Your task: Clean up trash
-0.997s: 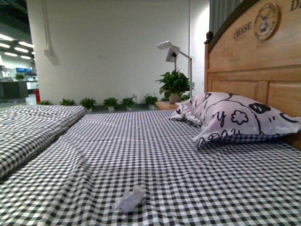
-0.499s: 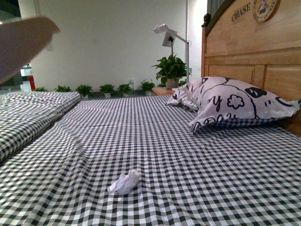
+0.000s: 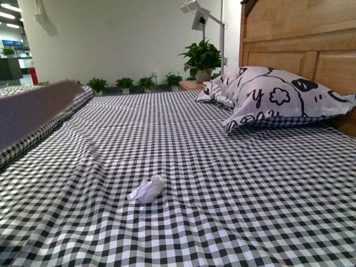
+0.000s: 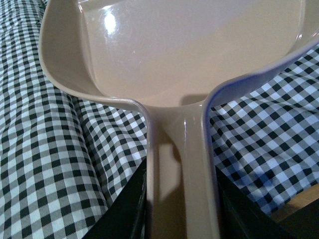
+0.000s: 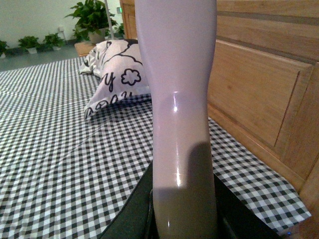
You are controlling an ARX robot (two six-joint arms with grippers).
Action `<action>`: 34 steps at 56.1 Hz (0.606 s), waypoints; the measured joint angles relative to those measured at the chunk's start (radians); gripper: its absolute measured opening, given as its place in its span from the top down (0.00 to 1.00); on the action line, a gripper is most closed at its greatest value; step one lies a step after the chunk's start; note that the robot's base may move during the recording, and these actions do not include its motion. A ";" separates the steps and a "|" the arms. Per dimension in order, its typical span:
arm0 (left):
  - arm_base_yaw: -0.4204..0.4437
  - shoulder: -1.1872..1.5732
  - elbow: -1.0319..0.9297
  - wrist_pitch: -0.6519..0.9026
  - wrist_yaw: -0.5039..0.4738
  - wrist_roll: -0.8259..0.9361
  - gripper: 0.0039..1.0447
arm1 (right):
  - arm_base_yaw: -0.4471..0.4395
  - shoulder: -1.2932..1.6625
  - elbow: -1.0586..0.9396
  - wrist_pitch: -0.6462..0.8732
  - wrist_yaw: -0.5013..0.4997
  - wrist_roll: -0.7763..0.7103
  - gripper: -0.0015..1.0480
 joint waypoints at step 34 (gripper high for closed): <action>-0.204 0.277 -0.052 -0.018 -0.065 0.178 0.74 | 0.000 0.000 0.000 0.000 0.000 0.000 0.82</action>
